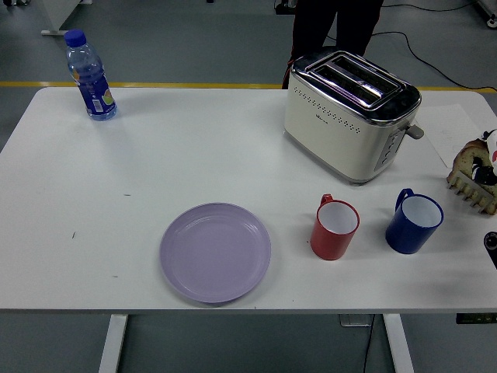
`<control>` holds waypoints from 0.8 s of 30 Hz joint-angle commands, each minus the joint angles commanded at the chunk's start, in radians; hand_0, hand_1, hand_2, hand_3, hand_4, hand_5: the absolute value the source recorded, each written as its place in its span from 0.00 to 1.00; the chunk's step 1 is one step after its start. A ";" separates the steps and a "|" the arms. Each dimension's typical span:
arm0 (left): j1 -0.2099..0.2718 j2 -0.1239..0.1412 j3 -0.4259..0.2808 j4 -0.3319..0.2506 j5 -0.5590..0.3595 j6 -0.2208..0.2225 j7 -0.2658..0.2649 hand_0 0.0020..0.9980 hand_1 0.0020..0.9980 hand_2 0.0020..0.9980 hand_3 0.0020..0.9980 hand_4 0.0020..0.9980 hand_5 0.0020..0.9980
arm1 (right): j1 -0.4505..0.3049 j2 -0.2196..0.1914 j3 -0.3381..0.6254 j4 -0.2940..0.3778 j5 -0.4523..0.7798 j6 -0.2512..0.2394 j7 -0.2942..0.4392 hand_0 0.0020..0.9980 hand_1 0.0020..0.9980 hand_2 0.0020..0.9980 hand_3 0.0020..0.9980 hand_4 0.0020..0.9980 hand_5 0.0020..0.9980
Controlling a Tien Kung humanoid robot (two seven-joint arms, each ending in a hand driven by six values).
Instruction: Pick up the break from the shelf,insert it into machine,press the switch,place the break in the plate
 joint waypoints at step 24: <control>-0.001 0.002 -0.010 0.000 0.008 0.001 0.000 0.68 0.70 0.70 0.56 0.29 0.89 | 0.036 -0.121 -0.004 0.145 0.044 -0.061 0.027 0.26 0.32 0.39 0.48 0.51 0.00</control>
